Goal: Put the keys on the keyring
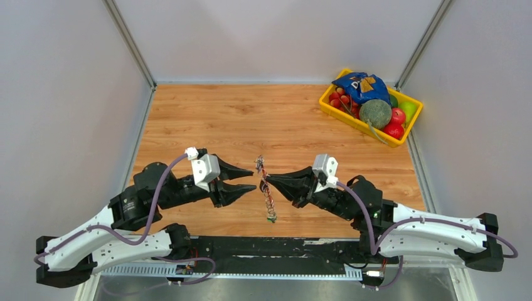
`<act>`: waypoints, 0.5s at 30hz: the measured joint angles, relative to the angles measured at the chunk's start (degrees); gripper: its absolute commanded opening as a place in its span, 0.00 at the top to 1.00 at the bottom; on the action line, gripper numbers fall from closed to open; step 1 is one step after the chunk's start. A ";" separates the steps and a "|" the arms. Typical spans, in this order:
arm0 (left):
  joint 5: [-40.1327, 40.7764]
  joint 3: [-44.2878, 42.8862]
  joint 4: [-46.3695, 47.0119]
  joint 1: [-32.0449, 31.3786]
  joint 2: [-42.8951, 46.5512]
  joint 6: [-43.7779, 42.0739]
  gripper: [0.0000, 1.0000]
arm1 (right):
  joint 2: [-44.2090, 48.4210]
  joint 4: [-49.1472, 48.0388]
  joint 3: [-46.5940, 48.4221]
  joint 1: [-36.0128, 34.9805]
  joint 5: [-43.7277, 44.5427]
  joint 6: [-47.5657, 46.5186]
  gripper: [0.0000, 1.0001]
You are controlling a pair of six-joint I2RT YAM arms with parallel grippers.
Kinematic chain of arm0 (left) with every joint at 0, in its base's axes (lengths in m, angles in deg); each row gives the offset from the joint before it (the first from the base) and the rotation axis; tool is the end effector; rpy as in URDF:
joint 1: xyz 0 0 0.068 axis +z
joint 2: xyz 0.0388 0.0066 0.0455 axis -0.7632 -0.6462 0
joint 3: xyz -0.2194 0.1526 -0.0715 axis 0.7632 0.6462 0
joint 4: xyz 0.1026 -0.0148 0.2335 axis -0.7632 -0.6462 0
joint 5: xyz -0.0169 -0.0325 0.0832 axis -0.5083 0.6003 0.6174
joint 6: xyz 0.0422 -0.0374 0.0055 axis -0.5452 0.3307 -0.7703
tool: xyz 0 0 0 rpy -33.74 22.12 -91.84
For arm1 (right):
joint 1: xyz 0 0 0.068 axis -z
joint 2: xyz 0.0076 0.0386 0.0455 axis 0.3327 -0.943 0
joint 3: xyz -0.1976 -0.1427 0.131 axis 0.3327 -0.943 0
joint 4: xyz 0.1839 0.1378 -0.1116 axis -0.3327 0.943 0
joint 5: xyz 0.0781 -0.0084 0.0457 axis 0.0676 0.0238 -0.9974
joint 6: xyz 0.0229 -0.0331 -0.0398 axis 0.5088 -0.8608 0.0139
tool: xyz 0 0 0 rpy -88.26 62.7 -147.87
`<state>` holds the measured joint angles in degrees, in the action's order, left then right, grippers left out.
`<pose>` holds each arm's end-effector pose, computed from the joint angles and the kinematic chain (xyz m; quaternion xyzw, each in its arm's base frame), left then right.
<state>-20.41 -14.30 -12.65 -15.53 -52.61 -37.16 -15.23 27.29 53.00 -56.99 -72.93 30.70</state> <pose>0.0468 -0.1163 0.4121 0.4122 0.5677 -0.4391 0.5613 0.0463 0.1742 0.3760 -0.3486 0.5032 0.4606 0.6428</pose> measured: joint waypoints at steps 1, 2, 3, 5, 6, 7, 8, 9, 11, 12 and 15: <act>0.66 0.07 -0.44 0.00 0.44 0.13 0.50 | -0.15 0.00 -0.50 0.00 1.27 0.39 1.00; 1.46 0.09 -0.85 0.00 0.92 0.35 0.49 | -0.33 0.00 -1.29 0.00 2.89 0.92 1.00; 2.38 0.15 -1.25 0.00 1.60 0.57 0.49 | -0.48 0.02 -2.12 0.00 4.24 1.40 1.00; 3.89 0.48 -1.88 0.00 2.93 0.79 0.48 | -0.87 0.11 -3.80 0.00 7.15 2.40 1.00; 4.81 0.76 -2.16 0.00 3.82 0.98 0.46 | -1.11 0.15 -4.81 0.00 8.70 2.99 1.00; 5.62 1.05 -2.43 0.00 4.63 1.09 0.45 | -1.22 0.20 -5.68 0.00 10.01 3.54 1.00; 6.54 1.33 -2.54 0.00 5.33 1.20 0.44 | -1.29 0.33 -6.75 0.00 11.37 4.09 1.00; 7.41 1.68 -2.64 0.00 5.95 1.27 0.44 | -1.29 0.48 -7.80 0.00 12.72 4.61 1.00; 9.49 2.47 -3.02 0.00 7.06 1.42 0.43 | -1.27 0.74 -9.88 0.09 15.21 5.64 1.00; 10.51 2.84 -3.34 0.00 7.48 1.46 0.42 | -1.25 0.94 -10.73 0.17 16.17 6.12 1.00; 12.39 3.58 -4.07 0.00 7.89 1.49 0.41 | -1.22 1.97 -13.00 0.81 19.21 7.69 1.00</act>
<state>-8.01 -10.72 -16.71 -15.53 -44.72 -35.67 -16.46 29.26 40.00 -56.18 -53.72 38.39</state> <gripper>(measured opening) 0.576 0.009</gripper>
